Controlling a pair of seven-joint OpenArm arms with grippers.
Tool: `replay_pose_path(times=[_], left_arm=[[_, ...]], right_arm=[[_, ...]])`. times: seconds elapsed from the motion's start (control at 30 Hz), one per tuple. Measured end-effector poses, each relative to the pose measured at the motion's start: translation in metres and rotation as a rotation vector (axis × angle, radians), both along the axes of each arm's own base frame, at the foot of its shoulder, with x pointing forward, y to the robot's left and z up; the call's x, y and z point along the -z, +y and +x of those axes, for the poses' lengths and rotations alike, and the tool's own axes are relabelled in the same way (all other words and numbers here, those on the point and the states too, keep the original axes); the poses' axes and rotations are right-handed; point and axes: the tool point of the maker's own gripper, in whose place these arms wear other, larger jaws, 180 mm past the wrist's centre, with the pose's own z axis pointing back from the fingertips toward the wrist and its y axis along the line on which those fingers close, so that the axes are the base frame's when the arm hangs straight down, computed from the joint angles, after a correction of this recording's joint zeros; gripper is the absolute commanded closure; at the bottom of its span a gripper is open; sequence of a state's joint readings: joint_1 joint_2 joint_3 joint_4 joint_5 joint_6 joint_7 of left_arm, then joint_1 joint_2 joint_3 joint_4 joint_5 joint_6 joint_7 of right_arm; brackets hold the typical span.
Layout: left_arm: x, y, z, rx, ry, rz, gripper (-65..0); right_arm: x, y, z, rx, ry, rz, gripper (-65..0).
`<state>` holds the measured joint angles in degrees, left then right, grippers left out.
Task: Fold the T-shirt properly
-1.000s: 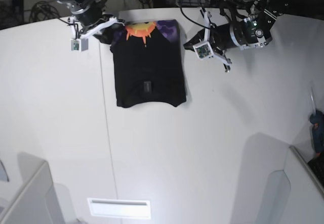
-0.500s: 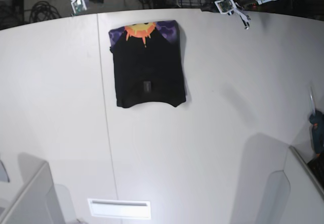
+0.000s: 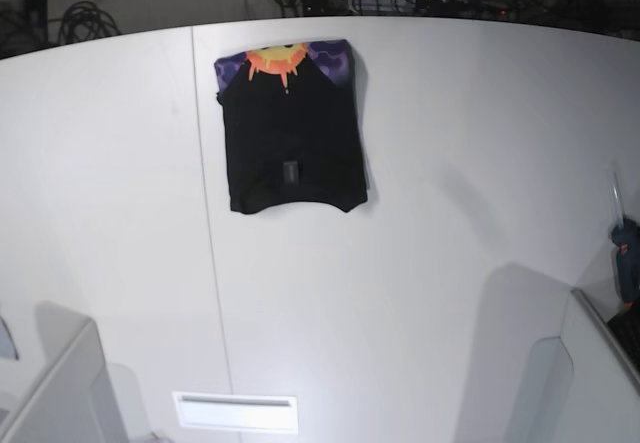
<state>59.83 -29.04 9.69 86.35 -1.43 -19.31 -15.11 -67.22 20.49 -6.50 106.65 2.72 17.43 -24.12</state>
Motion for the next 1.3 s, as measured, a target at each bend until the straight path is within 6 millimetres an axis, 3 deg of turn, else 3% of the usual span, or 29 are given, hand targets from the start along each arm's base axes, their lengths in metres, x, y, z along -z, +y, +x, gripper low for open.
replay_pose_path(times=[0.1,0.13,0.27,0.37,0.5,0.7,0.87,1.0,1.07,1.17,1.3], left_arm=[[0.026,0.006,-0.048,-0.014,0.076,0.028,0.0],[0.034,0.009,-0.056,-0.025,0.084,0.04,0.0],[0.07,0.009,-0.074,-0.041,0.101,0.087,0.0],[0.087,-0.005,-0.088,-0.045,0.132,0.07,0.0],[0.117,-0.001,-0.1,-0.038,0.216,0.13,0.0],[0.154,0.021,-0.074,-0.065,0.244,0.236,0.0],[0.171,0.025,-0.06,-0.066,0.29,0.272,0.0],[0.18,0.059,-0.016,-0.091,0.239,0.353,0.0],[0.183,0.067,0.003,-0.094,0.227,0.376,0.0],[0.189,0.066,0.005,-0.08,0.274,0.405,0.0],[0.188,0.065,0.01,-0.071,0.263,0.391,0.0]], right_arm=[[0.024,-0.003,-0.026,-0.074,0.085,-0.004,0.0],[0.033,-0.006,-0.033,-0.089,0.11,-0.015,0.0],[0.062,-0.005,-0.058,-0.138,0.194,-0.039,0.0],[0.077,-0.008,-0.059,-0.154,0.197,-0.075,0.0],[0.098,-0.014,-0.063,-0.166,0.225,-0.12,0.0],[0.14,0.0,-0.079,-0.078,0.273,-0.127,0.0],[0.176,-0.006,-0.102,0.036,0.32,-0.163,0.0],[0.193,-0.003,-0.08,0.236,0.256,-0.166,0.0],[0.2,0.0,-0.051,0.301,0.187,-0.153,0.0],[0.205,0.0,-0.02,0.392,0.126,-0.144,0.0],[0.205,0.0,-0.017,0.406,0.12,-0.144,0.0]])
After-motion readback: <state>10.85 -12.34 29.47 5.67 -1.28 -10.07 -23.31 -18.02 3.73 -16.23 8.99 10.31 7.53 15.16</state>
